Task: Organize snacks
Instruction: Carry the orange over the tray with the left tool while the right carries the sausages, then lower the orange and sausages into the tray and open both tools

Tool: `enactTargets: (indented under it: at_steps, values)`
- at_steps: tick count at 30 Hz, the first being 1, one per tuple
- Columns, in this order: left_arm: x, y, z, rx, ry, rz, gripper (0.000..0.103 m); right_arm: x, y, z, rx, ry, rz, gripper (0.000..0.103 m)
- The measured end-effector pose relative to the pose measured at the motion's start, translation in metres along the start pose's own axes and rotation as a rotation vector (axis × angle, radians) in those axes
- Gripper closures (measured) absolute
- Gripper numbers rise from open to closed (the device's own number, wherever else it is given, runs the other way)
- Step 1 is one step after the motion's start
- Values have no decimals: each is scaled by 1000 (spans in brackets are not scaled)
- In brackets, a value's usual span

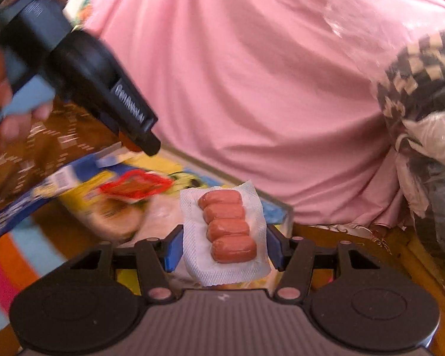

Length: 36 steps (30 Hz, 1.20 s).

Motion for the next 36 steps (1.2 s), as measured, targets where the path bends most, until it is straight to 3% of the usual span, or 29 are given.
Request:
enactTargets:
  at_steps: [7,14,27,32,36]
  values:
    - [-14,70,35,91,98,26,66,8,52,43,64,93,-20,42]
    - [-9,120,49,134,57,23,66,26,81,57,65,96,-81,42]
    - [4,144,43,136,-3,-2,64,36,90,56,54,118,-77,39]
    - [-1,138,43,124,-64,-16,35,32,83,56,61,115,-65,21]
    - [-7,124,41,107,-102,6,26,25,72,58,72,118,-48,14]
Point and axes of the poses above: each gripper's, at about its wrist camera, not at the fingertips, and y roughly the way its jaws point, z to its right, x to its underside, the point moved 1 cm from there along y, roughly the way its jaws point, and after that the axes turned 13 degrees about y, right-handed, at the moved point
